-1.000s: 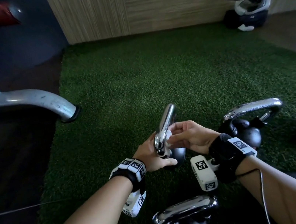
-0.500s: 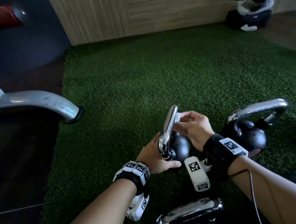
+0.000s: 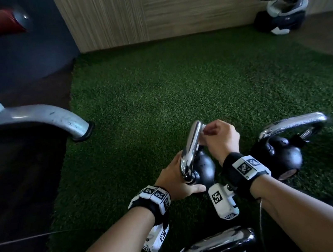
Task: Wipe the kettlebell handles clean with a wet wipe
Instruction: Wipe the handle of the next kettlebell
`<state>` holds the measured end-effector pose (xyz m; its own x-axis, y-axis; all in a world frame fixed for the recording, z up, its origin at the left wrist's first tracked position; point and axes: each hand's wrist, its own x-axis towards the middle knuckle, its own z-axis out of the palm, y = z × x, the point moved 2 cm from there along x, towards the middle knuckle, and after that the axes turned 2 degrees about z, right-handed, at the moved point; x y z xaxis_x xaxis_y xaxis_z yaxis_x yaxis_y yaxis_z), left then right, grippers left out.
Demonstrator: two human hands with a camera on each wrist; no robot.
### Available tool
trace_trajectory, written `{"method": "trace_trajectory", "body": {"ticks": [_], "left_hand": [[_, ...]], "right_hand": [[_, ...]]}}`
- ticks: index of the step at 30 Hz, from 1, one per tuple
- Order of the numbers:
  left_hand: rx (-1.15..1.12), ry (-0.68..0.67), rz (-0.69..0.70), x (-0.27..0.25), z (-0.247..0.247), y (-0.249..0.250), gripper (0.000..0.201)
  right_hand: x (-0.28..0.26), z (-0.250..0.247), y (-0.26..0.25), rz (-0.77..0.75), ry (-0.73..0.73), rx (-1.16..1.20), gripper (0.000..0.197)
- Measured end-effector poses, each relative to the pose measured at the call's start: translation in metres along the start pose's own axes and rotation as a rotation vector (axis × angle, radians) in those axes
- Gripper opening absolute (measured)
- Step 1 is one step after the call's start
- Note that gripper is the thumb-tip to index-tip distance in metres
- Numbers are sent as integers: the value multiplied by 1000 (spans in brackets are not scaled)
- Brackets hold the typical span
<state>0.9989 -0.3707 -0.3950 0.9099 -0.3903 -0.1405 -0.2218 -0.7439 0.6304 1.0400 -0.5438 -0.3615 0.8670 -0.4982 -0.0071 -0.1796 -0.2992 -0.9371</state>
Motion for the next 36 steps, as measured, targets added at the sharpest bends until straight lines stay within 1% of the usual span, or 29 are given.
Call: {"method": "trace_trajectory", "body": {"ticks": [4, 6, 8, 11, 13, 15, 17, 20, 21, 22, 23, 24, 26, 27, 29, 31, 32, 34, 36], "left_hand": [[27, 5, 9, -1, -2, 4, 101], [52, -9, 4, -1, -3, 6, 97], [63, 0, 16, -1, -3, 7, 96], [46, 0, 14, -1, -2, 2, 100], [56, -15, 8, 0, -1, 2, 104], [77, -28, -21, -1, -2, 4, 106], [81, -37, -26, 0, -4, 4, 106], [27, -59, 61, -3, -10, 0, 104], [-4, -60, 83, -5, -13, -2, 103], [-32, -48, 95, -8, -17, -3, 104], [-42, -18, 105, -12, -22, -4, 108], [-36, 35, 125, -16, -27, -2, 111], [21, 169, 186, -26, -37, 10, 109], [53, 226, 214, -30, -39, 17, 104], [94, 289, 244, -33, -43, 35, 83], [109, 318, 245, -32, -46, 47, 62], [117, 324, 250, -31, -48, 52, 54], [145, 308, 274, -29, -53, 55, 44], [204, 262, 296, -23, -60, 50, 39]], "right_hand": [[-1, 6, -6, -14, 92, -81, 9], [-3, 9, -3, -13, 115, -85, 11], [-5, 13, -3, -7, 99, -134, 14], [-1, 16, -4, 9, 79, -175, 11], [-2, 15, -4, -12, 78, -188, 9], [-6, 17, -4, -31, 57, -223, 11], [-7, 16, -3, 1, -4, -265, 14], [0, 10, 1, 87, -146, -322, 8], [2, 5, 2, 113, -171, -320, 8], [3, -1, 2, 112, -164, -309, 10], [4, -8, -1, 68, -133, -304, 12], [6, -14, -5, -16, -100, -312, 14], [9, -25, -18, -213, -87, -323, 18], [11, -27, -25, -294, -92, -329, 18], [18, -27, -35, -419, -141, -335, 13], [23, -23, -39, -513, -288, -380, 37], [24, -21, -39, -545, -368, -426, 46], [23, -22, -40, -589, -451, -493, 48], [21, -25, -40, -636, -461, -498, 46]]}}
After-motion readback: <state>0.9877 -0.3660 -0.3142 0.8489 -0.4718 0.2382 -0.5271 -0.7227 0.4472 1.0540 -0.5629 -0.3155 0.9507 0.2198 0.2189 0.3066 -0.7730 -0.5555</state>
